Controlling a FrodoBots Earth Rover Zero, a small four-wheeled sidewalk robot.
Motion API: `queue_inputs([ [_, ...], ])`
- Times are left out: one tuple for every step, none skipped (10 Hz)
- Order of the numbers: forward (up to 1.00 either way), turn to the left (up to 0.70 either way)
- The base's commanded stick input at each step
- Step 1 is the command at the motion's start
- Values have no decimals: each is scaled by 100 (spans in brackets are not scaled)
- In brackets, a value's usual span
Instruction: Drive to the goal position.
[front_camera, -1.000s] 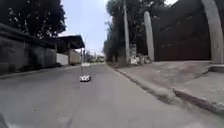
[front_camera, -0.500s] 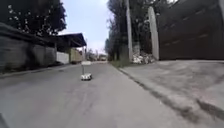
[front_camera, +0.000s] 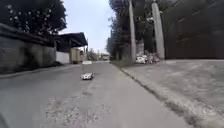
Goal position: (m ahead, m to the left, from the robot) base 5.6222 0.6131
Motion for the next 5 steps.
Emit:
queue_inputs([
  [100, 0],
  [100, 0],
  [100, 0],
  [100, 0],
  [100, 0],
])
